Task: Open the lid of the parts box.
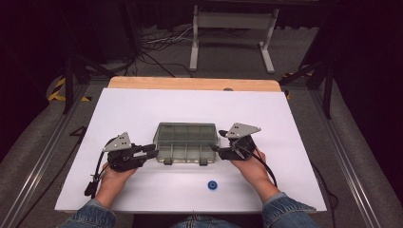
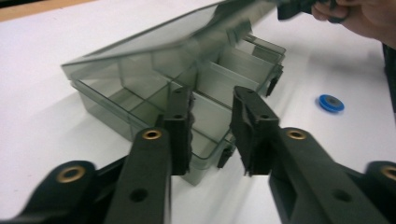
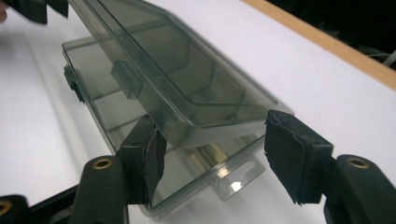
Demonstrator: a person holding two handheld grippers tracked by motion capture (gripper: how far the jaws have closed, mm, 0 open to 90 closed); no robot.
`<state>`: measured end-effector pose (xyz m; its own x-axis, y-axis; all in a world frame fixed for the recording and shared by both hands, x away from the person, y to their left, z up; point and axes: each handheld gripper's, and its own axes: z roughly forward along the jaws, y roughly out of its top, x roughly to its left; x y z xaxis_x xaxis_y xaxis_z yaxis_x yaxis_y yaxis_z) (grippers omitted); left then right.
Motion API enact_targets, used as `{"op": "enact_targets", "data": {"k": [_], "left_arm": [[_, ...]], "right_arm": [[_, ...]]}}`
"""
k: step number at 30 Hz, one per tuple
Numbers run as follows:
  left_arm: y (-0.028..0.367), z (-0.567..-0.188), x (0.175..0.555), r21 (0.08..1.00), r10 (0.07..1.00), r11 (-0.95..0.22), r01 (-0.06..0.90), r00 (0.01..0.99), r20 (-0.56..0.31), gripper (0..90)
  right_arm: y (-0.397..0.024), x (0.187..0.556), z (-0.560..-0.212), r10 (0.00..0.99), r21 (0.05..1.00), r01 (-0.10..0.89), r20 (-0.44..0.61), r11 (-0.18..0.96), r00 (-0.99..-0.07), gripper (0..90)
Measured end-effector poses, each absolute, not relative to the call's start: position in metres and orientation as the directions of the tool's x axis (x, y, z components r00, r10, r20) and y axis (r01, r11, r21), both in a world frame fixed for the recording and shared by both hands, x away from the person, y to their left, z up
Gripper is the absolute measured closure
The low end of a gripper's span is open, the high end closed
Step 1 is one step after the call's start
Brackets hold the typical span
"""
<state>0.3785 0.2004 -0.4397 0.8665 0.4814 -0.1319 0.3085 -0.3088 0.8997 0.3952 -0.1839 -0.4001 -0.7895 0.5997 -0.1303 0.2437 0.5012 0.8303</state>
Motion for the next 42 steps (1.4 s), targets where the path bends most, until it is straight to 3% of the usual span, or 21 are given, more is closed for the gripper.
{"op": "enact_targets", "data": {"k": [10,28,42], "left_arm": [[0.186,-0.442,0.374,0.868,0.429,-0.413,0.277,0.9,-0.083,55.2],[0.178,-0.447,0.375,0.827,0.406,-0.489,0.279,0.912,-0.068,54.5],[0.178,-0.449,0.377,0.829,0.392,-0.478,0.29,0.915,-0.094,51.9]], "right_arm": [[-0.186,0.411,-0.38,0.591,0.848,0.244,-0.098,0.471,-0.801,40.8],[-0.179,0.433,-0.363,0.594,0.865,0.246,-0.071,0.436,-0.801,41.4],[-0.177,0.458,-0.361,0.628,0.873,0.276,-0.044,0.403,-0.777,42.8]]}}
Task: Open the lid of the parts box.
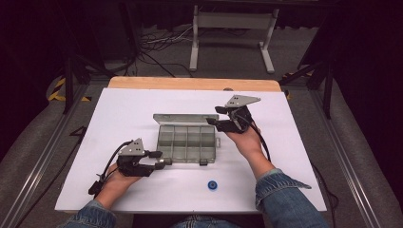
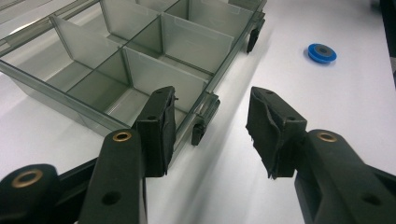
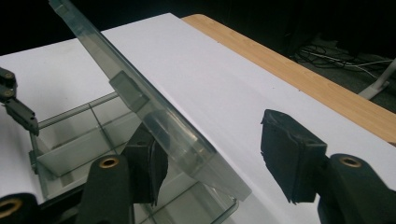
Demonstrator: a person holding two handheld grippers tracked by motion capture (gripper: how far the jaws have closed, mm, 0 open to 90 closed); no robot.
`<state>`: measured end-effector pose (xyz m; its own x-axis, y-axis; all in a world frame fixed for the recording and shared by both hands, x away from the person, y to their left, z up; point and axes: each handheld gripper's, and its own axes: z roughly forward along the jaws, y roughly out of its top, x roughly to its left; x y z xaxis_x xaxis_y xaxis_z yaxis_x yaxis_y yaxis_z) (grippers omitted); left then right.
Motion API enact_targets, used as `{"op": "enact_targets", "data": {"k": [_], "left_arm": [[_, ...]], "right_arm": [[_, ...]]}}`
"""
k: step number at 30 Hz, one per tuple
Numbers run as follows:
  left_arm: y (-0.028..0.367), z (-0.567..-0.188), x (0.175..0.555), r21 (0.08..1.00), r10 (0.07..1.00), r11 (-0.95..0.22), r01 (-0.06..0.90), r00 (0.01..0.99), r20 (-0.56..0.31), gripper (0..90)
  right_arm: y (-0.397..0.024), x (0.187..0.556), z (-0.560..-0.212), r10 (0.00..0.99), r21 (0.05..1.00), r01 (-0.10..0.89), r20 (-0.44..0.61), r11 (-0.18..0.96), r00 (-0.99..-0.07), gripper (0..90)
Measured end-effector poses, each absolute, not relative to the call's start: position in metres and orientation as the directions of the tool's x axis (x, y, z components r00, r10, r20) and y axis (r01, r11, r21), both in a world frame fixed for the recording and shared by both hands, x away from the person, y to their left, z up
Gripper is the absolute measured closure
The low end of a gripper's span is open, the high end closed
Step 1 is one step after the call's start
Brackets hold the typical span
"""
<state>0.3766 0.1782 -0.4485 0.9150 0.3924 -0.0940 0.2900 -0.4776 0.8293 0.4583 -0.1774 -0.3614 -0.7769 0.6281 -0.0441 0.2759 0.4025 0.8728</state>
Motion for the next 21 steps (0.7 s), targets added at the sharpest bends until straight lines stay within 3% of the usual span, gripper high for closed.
{"op": "enact_targets", "data": {"k": [16,21], "left_arm": [[0.179,-0.449,0.379,0.83,0.376,-0.474,0.294,0.92,-0.111,48.6],[0.179,-0.449,0.379,0.831,0.374,-0.468,0.3,0.919,-0.121,48.5]], "right_arm": [[-0.169,0.484,-0.372,0.664,0.879,0.292,-0.036,0.377,-0.747,59.0],[-0.167,0.492,-0.376,0.679,0.875,0.311,-0.027,0.371,-0.734,60.2]]}}
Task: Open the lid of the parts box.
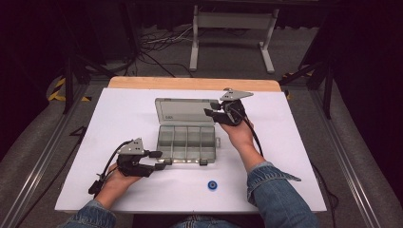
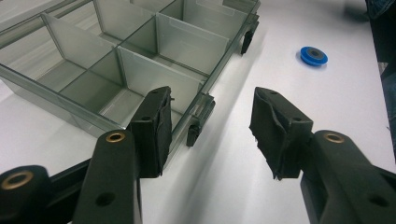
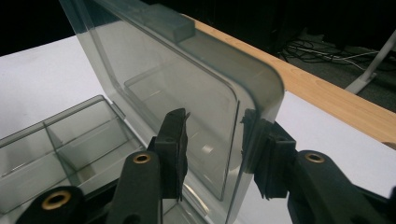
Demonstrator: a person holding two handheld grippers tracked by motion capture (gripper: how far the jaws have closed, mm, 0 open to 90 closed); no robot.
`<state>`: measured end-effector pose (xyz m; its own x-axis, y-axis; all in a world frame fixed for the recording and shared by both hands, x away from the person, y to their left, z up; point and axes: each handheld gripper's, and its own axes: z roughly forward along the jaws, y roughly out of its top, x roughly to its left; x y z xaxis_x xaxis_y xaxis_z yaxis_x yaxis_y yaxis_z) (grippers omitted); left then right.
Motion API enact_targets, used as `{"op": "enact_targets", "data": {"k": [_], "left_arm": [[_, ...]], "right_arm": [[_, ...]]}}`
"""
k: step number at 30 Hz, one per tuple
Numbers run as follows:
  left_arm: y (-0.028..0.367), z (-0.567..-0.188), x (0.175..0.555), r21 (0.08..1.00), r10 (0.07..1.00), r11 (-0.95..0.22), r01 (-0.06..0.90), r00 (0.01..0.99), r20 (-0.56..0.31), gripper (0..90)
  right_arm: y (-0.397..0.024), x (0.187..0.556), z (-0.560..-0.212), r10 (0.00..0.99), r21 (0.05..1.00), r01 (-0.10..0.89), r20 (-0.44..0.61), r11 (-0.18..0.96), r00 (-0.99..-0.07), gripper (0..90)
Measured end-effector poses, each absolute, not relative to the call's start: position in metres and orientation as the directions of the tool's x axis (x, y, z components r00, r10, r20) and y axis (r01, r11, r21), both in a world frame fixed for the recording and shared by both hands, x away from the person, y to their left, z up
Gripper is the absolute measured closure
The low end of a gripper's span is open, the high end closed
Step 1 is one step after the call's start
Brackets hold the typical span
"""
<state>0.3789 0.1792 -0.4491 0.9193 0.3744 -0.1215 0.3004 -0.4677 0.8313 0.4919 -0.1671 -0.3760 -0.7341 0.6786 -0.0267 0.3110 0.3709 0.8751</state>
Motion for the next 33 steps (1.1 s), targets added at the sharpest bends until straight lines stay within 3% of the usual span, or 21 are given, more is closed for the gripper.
{"op": "enact_targets", "data": {"k": [22,33], "left_arm": [[0.18,-0.449,0.379,0.831,0.37,-0.465,0.305,0.92,-0.13,47.6],[0.18,-0.449,0.379,0.831,0.369,-0.465,0.304,0.92,-0.131,47.4]], "right_arm": [[-0.167,0.518,-0.397,0.705,0.847,0.389,0.023,0.363,-0.709,57.0],[-0.167,0.526,-0.409,0.707,0.827,0.431,0.059,0.36,-0.705,49.3]]}}
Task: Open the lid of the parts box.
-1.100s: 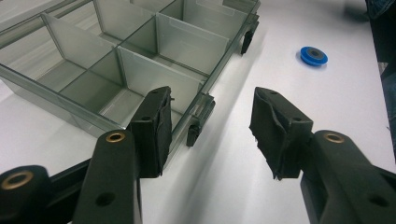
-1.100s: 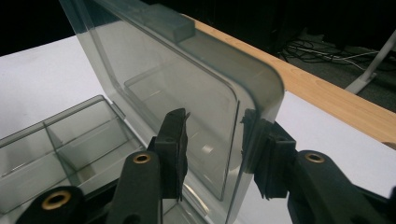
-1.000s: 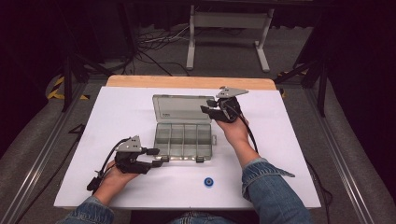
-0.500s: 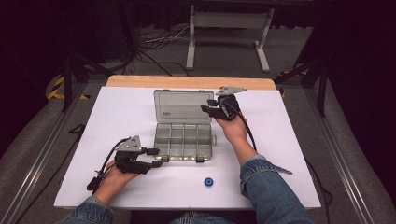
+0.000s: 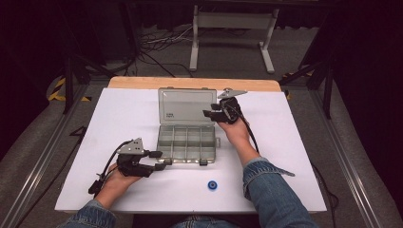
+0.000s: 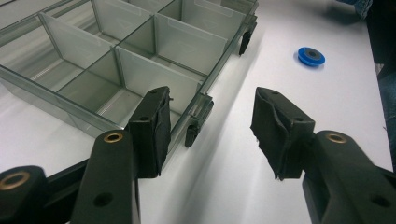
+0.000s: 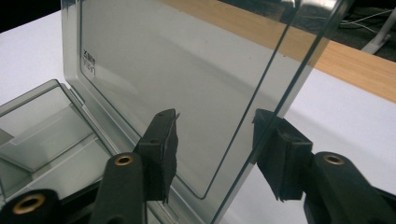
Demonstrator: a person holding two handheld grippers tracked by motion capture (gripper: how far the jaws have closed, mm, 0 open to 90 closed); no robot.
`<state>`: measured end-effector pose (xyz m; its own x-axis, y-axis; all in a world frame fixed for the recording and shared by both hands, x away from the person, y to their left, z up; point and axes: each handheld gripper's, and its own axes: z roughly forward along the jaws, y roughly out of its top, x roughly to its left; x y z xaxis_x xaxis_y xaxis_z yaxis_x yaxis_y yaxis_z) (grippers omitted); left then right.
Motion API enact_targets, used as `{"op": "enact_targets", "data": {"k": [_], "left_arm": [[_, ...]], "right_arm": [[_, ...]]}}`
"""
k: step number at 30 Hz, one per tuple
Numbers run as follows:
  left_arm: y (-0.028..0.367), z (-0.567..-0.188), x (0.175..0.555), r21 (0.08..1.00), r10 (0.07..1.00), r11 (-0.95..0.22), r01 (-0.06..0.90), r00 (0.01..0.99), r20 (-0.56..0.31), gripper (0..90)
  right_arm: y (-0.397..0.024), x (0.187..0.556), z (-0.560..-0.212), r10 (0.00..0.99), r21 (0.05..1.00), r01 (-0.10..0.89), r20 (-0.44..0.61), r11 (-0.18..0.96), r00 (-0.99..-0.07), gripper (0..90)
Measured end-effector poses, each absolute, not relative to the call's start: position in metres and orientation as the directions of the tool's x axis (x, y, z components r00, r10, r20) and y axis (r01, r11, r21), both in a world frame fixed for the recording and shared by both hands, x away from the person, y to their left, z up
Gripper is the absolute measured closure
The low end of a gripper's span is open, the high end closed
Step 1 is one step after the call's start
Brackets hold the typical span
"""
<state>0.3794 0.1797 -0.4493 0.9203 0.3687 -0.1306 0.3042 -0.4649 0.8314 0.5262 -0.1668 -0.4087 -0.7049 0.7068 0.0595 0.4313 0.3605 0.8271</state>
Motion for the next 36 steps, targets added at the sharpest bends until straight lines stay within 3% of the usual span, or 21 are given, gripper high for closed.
{"op": "enact_targets", "data": {"k": [16,36], "left_arm": [[0.18,-0.449,0.379,0.831,0.37,-0.465,0.305,0.92,-0.13,47.3],[0.179,-0.449,0.379,0.831,0.367,-0.467,0.302,0.921,-0.129,46.6]], "right_arm": [[-0.164,0.536,-0.425,0.704,0.817,0.46,0.096,0.349,-0.704,35.6],[-0.164,0.542,-0.438,0.709,0.785,0.509,0.131,0.352,-0.693,32.3]]}}
